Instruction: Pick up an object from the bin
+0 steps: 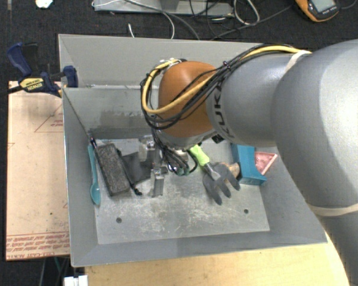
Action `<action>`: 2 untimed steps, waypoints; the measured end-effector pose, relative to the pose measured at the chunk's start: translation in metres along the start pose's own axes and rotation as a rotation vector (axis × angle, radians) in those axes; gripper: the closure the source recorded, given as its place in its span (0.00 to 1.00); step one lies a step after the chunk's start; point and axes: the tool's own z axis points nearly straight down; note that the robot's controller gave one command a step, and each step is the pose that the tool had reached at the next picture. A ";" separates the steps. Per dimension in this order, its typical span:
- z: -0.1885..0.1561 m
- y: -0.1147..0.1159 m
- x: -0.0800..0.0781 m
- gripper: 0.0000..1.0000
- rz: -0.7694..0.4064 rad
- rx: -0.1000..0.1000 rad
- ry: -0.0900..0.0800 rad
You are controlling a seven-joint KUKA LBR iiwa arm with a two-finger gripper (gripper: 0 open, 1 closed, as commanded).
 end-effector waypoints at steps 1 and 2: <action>0.031 -0.011 -0.018 0.00 -0.052 0.000 -0.007; 0.029 -0.009 -0.012 1.00 0.051 -0.004 -0.007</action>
Offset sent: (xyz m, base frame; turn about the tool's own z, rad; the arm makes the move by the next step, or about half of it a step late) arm 0.0119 -0.0088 -0.0296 0.0507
